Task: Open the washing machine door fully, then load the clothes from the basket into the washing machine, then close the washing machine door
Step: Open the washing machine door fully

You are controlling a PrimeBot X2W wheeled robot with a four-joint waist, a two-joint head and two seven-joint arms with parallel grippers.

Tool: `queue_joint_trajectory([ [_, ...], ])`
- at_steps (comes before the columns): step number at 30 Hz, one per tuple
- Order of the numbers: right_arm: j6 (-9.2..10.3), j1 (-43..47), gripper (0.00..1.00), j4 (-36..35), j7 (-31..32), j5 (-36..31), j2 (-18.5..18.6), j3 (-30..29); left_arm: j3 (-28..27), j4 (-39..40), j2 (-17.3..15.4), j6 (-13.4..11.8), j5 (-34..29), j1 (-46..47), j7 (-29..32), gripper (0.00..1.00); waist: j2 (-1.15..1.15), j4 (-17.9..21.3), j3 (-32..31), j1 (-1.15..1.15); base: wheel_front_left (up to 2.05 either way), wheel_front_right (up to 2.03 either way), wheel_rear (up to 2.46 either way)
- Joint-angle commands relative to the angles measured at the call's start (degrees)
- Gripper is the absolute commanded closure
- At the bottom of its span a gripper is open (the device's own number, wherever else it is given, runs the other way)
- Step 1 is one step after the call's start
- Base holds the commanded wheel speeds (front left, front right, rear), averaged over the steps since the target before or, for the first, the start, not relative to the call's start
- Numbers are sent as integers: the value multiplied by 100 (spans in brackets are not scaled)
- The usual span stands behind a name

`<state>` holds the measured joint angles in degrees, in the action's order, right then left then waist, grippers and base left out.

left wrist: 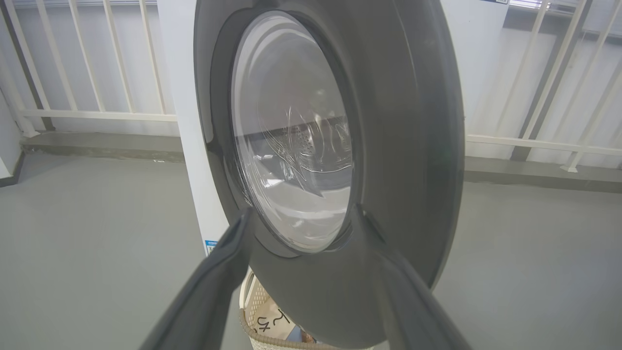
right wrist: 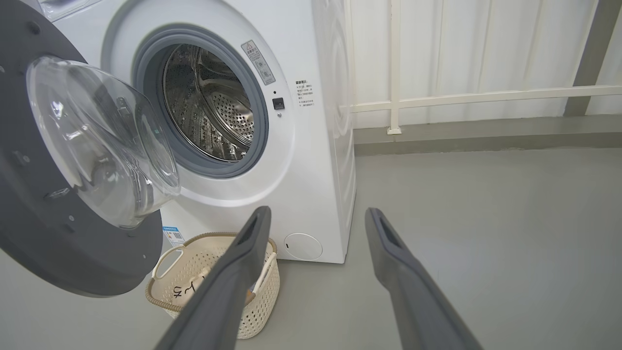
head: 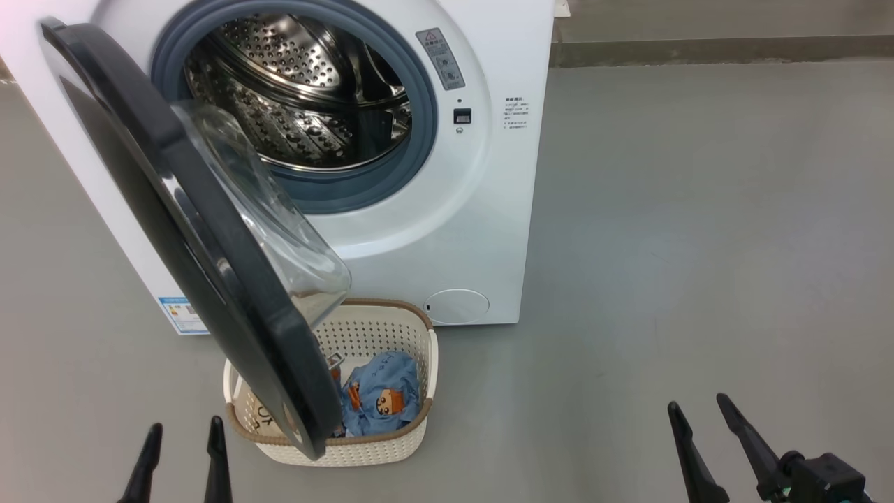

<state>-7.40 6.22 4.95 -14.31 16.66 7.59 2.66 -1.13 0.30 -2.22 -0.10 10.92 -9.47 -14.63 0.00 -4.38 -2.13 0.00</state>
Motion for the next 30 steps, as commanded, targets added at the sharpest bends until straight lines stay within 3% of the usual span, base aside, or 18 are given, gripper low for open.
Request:
queue_joint_trajectory([
  [1,-9,8,0,-159,-69,-150,14,69,-250,205,-65,-55,35,99,-37,0,0,2,-14,0,0,0,0],
  [30,-9,142,0,-151,-69,-586,-287,-271,-289,294,-65,-108,63,-92,-37,0,0,-39,33,0,0,0,0],
])
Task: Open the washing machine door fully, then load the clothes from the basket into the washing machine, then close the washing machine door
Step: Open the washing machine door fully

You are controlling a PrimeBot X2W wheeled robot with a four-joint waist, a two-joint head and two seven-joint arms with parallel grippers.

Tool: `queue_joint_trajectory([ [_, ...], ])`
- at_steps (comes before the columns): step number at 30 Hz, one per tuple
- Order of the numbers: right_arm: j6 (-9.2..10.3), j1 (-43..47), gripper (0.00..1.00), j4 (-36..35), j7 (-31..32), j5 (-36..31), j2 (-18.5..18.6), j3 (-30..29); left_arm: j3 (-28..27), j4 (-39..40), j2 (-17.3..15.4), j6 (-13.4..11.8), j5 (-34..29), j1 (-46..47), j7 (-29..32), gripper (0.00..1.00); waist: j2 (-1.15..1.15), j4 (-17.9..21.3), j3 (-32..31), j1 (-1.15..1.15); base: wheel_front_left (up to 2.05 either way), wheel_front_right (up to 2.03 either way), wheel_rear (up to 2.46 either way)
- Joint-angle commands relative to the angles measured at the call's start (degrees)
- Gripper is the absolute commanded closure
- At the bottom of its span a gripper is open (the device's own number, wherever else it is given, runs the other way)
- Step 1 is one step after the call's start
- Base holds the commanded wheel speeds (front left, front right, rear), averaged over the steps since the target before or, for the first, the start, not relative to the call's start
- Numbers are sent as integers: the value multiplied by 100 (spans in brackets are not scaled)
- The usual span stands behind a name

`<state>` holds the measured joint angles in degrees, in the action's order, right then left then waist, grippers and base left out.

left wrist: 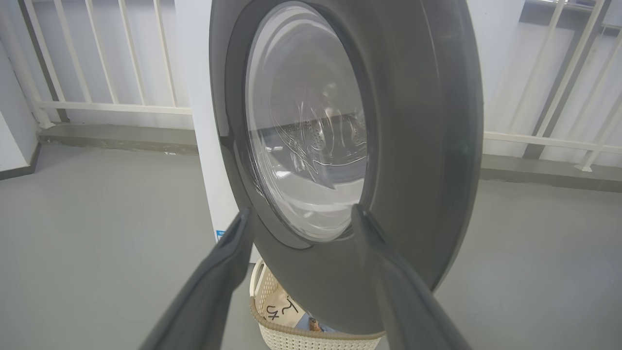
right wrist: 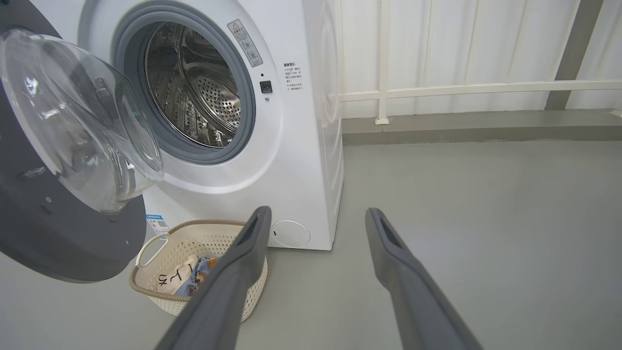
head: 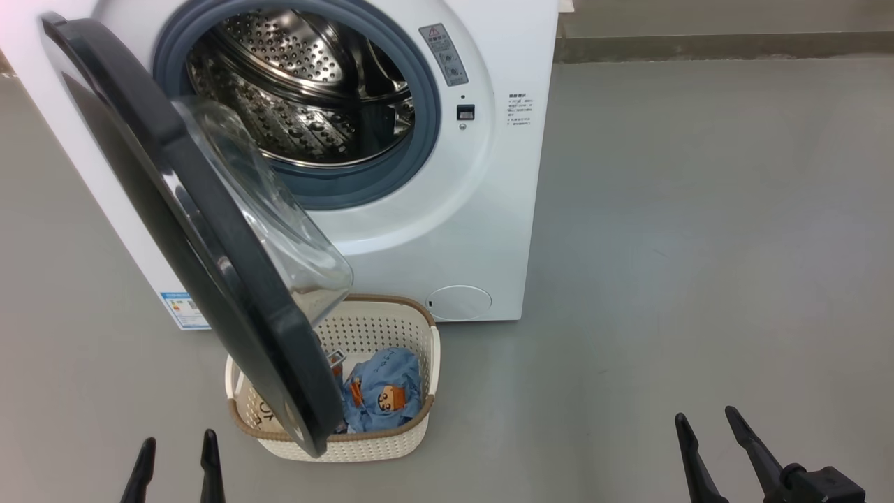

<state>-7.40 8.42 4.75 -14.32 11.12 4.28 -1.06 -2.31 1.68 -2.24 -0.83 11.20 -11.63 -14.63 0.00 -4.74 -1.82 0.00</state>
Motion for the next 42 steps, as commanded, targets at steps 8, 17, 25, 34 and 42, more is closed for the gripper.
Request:
queue_joint_trajectory([
  [8,-9,-110,0,-93,-68,-69,19,47,-123,83,-64,29,-21,124,-37,0,0,-35,7,0,0,0,0],
  [17,-9,-130,0,-27,-68,-68,-8,43,-88,60,-64,49,-3,136,-37,0,0,-14,-25,0,0,0,0],
  [25,-9,-131,0,24,-68,-53,-19,41,-82,39,-64,46,2,140,-37,0,0,-5,-51,0,0,0,0],
  [34,-9,-140,0,73,-68,-36,-28,62,16,-29,-64,131,-4,131,-37,100,0,-13,-63,0,0,0,0],
  [42,-9,-167,0,131,-68,11,-37,79,-161,421,-64,137,62,355,-37,100,0,-21,-77,0,0,0,0],
])
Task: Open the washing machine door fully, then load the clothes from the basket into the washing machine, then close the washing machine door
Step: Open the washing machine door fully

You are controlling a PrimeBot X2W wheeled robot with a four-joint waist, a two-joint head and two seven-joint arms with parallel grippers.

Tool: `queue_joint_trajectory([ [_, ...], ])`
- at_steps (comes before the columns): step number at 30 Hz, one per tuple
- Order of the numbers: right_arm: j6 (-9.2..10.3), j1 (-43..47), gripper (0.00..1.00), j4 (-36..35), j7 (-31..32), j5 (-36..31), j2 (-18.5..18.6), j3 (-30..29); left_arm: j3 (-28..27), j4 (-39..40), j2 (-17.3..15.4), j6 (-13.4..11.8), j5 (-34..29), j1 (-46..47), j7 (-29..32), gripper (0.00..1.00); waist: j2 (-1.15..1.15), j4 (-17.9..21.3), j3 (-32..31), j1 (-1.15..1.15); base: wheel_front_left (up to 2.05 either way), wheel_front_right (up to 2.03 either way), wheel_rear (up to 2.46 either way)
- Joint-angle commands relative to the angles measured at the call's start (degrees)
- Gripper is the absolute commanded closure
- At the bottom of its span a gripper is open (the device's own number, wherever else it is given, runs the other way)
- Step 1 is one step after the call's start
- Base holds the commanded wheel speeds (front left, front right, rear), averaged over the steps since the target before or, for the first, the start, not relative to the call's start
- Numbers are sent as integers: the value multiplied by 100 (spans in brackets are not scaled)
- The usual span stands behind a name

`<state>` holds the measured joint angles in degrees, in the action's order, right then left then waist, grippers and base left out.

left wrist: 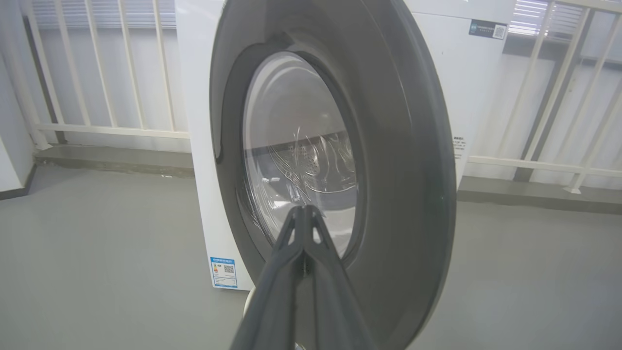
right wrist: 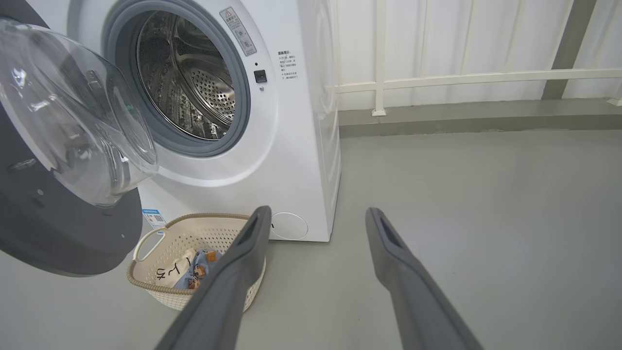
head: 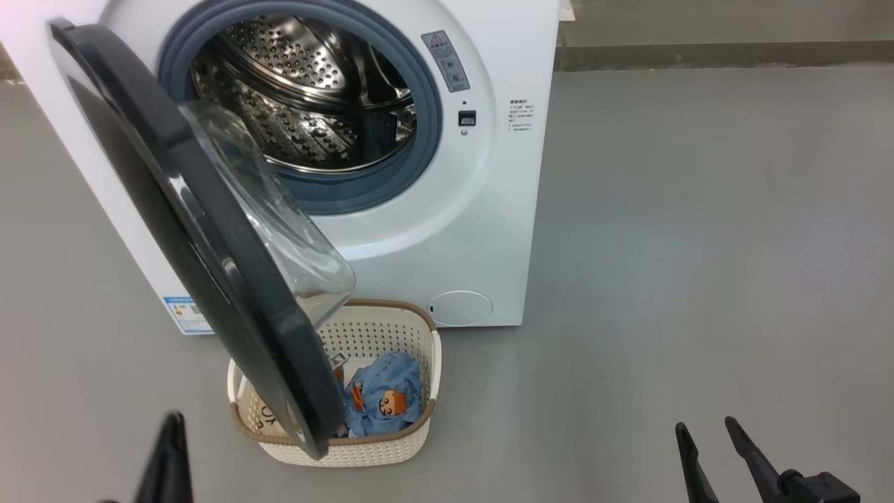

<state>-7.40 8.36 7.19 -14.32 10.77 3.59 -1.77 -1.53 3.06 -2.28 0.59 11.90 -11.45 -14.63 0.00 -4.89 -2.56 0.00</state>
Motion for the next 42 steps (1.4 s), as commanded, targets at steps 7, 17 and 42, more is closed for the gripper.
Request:
queue_joint_trajectory([
  [7,-9,-175,0,-76,-68,84,15,117,-15,1787,-62,311,-270,1245,-37,100,0,-68,-35,0,0,0,0],
  [17,-9,-258,0,-30,-68,68,-5,202,2405,1892,-61,653,-200,2341,260,100,0,14,-34,0,0,0,0],
  [42,-9,-378,0,-20,-68,92,47,216,3100,-959,-92,383,334,2051,-10,100,0,-175,256,0,0,0,0],
])
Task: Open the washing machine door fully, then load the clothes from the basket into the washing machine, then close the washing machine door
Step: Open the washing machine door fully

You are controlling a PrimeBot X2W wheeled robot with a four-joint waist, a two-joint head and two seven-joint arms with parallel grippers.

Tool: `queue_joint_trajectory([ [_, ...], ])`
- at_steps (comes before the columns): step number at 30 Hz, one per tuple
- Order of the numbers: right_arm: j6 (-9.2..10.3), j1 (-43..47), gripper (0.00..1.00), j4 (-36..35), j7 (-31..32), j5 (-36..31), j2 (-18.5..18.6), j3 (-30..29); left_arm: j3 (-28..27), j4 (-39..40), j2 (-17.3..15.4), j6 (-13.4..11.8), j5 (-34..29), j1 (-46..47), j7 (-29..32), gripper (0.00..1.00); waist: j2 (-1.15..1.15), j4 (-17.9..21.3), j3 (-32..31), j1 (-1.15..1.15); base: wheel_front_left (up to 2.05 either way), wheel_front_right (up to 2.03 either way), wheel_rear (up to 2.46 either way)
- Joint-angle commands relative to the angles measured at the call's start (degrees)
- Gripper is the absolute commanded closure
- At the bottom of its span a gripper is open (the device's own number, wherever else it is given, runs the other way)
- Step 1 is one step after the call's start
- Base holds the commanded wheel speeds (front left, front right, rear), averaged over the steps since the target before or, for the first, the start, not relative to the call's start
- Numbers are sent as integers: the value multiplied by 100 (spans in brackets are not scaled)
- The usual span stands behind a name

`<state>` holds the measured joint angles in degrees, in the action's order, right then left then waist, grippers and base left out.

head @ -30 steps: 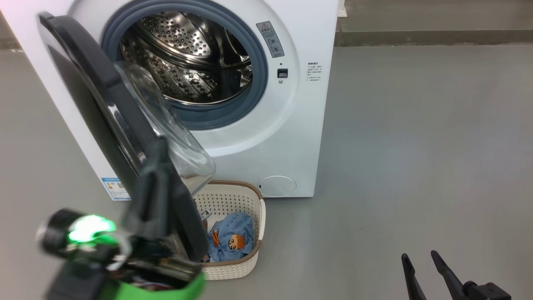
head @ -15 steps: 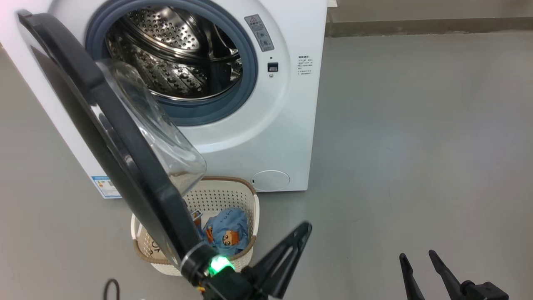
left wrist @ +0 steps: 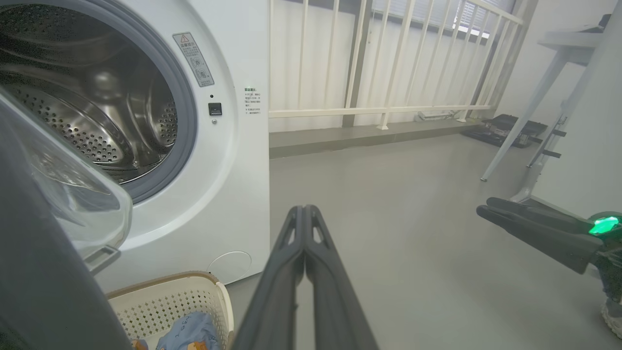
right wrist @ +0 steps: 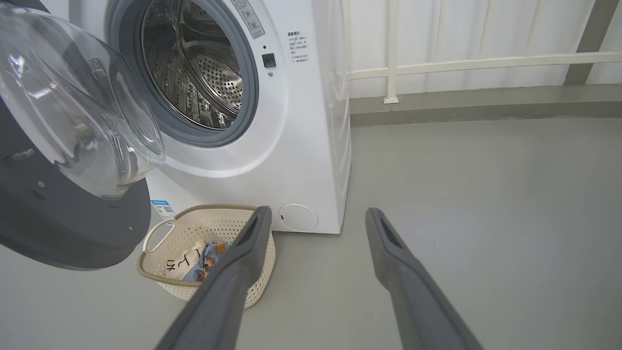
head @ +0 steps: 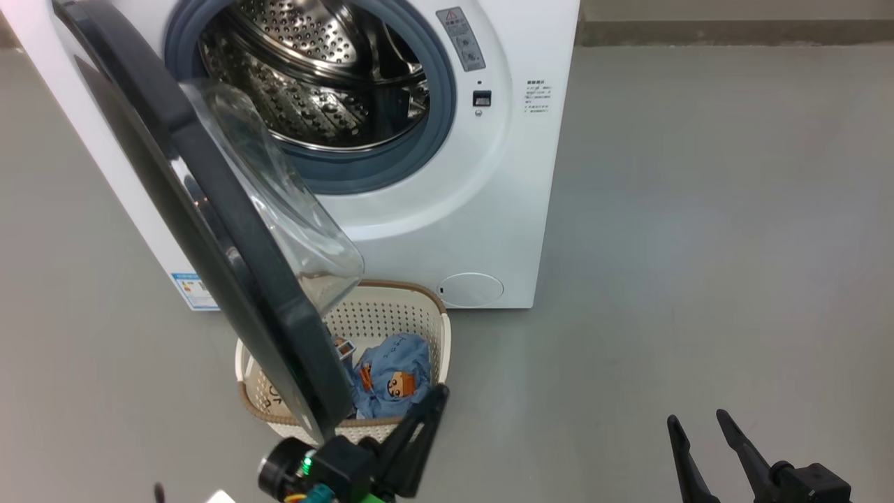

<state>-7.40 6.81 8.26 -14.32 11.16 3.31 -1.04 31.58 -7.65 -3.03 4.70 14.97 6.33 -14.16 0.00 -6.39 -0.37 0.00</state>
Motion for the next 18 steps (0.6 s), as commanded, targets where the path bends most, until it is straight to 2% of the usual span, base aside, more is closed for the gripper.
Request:
queue_joint_trajectory([
  [1,-9,-232,0,-127,-68,54,79,145,-275,61,-20,-47,36,299,-64,100,0,-35,58,0,0,0,0],
  [9,-9,-313,0,-109,-68,76,113,167,-710,-56,-25,-75,35,538,-82,100,0,-108,218,0,0,0,0],
  [18,-9,-392,0,-43,-68,111,137,195,-876,-73,-2,-43,18,643,-83,100,0,-171,316,0,0,0,0],
])
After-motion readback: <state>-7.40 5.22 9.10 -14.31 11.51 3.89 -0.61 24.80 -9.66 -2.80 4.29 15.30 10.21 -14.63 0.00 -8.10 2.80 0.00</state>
